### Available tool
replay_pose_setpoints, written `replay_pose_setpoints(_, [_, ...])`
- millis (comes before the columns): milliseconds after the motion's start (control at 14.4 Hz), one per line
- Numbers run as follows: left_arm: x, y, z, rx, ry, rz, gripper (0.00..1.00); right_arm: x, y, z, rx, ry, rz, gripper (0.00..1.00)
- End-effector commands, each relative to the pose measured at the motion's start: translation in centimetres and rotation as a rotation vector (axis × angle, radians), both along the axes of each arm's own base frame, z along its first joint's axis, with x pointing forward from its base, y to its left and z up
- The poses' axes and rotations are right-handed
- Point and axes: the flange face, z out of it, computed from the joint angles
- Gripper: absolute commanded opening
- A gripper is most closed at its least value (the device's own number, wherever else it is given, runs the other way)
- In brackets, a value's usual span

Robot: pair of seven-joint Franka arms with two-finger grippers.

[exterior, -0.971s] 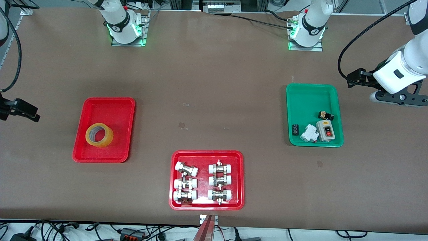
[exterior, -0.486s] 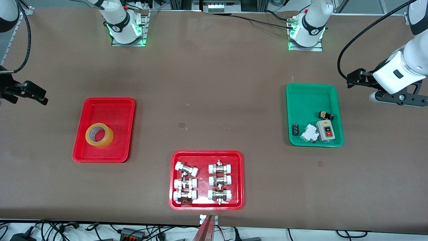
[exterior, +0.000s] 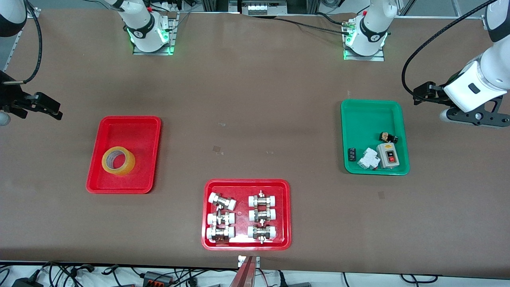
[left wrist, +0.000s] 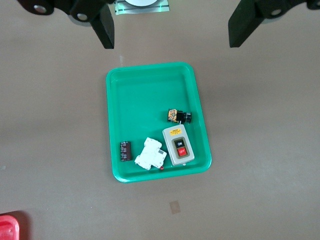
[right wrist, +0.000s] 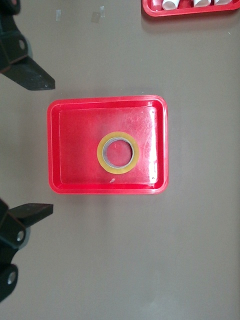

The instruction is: Left arm passes tape to right arm into tray

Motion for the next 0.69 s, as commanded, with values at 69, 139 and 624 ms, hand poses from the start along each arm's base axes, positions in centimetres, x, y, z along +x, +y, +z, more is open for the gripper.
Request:
replay_pose_setpoints(69, [-0.09,-0.09,-0.05,-0.018,0.006,-0.017,1.0,-1.21,0.23,1.27,0.004,-0.002,0.03,1.0])
replay_pose_setpoints(139, [-0.09,-0.09,-0.05,-0.019,0.006,-0.017,1.0,-1.31,0.15,1.26,0.005,0.006,0.028,1.0])
replay_pose_setpoints(624, [-0.09,-0.09,-0.05,-0.019,0.006,-0.017,1.0,-1.79,-0.06,1.02,0.02,0.04,0.015,1.0])
